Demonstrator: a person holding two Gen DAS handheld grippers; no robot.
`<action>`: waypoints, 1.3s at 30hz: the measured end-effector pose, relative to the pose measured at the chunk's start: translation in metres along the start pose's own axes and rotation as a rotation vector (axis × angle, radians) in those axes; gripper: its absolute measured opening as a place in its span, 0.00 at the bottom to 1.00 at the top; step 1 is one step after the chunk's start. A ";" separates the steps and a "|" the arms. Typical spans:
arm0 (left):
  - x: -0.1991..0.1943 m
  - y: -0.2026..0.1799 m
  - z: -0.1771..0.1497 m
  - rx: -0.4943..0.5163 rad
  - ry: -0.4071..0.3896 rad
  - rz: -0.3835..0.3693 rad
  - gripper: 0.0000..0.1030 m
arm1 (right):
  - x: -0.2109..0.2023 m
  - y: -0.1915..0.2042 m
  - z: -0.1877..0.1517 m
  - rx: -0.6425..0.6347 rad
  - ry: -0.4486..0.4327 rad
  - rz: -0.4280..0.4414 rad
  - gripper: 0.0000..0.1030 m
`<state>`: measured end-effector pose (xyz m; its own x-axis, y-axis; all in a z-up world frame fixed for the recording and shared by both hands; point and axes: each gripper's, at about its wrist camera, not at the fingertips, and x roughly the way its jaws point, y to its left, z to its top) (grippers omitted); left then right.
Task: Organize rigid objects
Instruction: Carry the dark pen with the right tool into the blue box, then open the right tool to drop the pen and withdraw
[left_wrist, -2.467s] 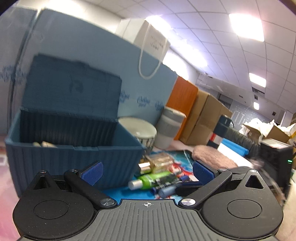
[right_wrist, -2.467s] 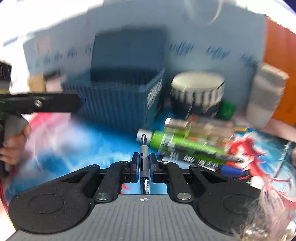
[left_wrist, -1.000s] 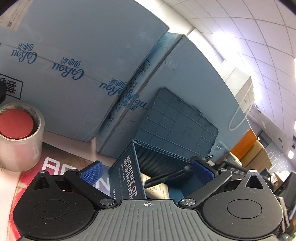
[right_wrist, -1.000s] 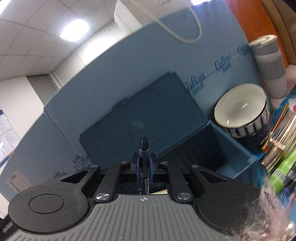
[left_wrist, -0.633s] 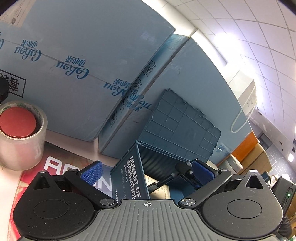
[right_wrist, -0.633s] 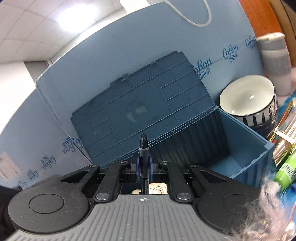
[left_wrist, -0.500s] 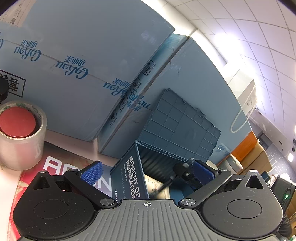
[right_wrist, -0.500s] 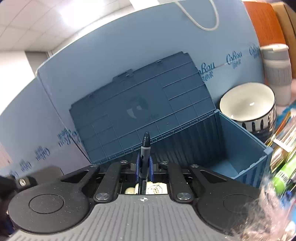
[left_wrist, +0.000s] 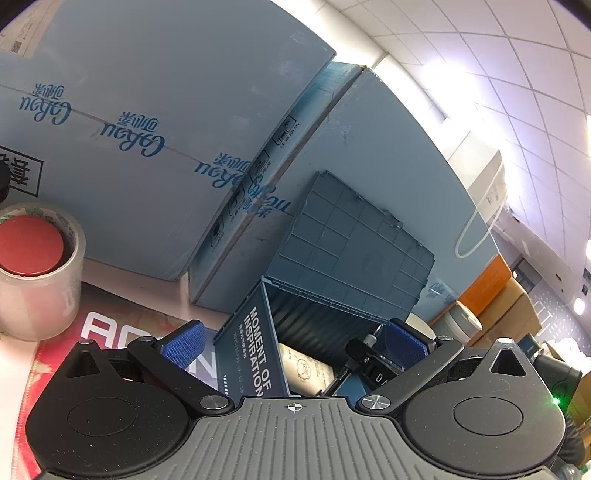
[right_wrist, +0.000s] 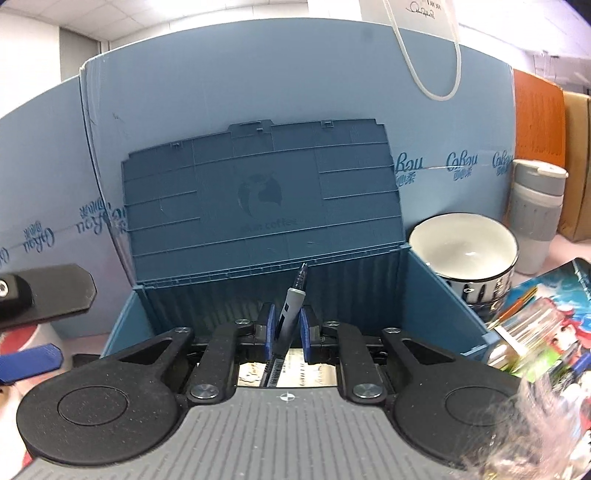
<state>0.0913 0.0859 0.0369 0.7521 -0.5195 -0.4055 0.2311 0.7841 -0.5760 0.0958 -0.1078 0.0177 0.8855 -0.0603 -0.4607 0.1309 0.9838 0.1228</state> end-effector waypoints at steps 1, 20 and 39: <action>0.000 0.000 0.000 0.000 0.000 -0.001 1.00 | -0.001 -0.001 0.000 -0.003 0.001 -0.006 0.13; -0.006 -0.011 -0.003 0.030 -0.010 -0.029 1.00 | -0.042 -0.009 0.014 -0.020 -0.105 -0.038 0.57; -0.019 -0.077 -0.030 0.218 -0.041 -0.132 1.00 | -0.115 -0.076 0.013 -0.008 -0.256 -0.102 0.83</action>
<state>0.0402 0.0255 0.0673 0.7302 -0.6113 -0.3050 0.4530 0.7674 -0.4537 -0.0101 -0.1773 0.0728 0.9521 -0.1985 -0.2326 0.2221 0.9718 0.0796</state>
